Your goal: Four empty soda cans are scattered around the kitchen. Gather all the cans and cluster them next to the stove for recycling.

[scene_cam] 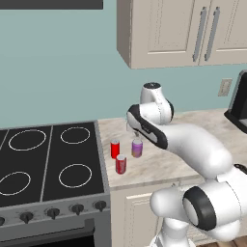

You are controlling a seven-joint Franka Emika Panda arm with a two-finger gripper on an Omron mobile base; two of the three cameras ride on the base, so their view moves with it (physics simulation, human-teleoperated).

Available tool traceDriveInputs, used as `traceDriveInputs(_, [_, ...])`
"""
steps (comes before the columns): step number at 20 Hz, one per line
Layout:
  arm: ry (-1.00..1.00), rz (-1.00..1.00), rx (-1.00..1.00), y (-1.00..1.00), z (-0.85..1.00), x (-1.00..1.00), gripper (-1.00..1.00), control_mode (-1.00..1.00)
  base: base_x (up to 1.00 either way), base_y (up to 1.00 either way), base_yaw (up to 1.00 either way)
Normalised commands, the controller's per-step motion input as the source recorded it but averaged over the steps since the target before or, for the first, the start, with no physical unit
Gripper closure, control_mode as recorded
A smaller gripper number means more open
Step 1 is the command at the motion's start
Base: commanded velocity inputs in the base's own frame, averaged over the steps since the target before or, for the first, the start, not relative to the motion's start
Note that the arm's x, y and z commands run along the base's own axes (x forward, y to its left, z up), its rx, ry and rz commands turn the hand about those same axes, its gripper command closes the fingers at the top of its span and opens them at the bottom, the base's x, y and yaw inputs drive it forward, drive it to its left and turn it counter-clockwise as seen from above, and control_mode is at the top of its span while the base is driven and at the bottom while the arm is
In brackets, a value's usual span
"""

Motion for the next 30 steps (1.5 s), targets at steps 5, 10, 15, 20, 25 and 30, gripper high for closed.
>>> traceDriveInputs(5, [0.00,0.00,0.03,-0.17,0.25,-0.58,-1.00,-1.00,0.00,0.00,0.00])
traceDriveInputs(10, [0.00,0.00,0.02,-0.20,0.29,-0.52,-1.00,-1.00,0.00,0.00,0.00])
traceDriveInputs(15, [0.00,0.06,0.00,-0.14,0.26,-0.44,-1.00,-1.00,0.00,0.00,0.00])
traceDriveInputs(20, [0.00,0.14,0.00,-0.10,0.22,-0.36,-1.00,-1.00,0.00,0.00,0.00])
traceDriveInputs(25, [-0.02,0.06,0.00,-0.10,0.19,-0.34,-1.00,-1.00,0.00,0.00,0.00])
traceDriveInputs(30, [-0.03,0.09,-0.01,-0.02,0.14,-0.14,-1.00,-1.00,0.00,0.00,0.00])
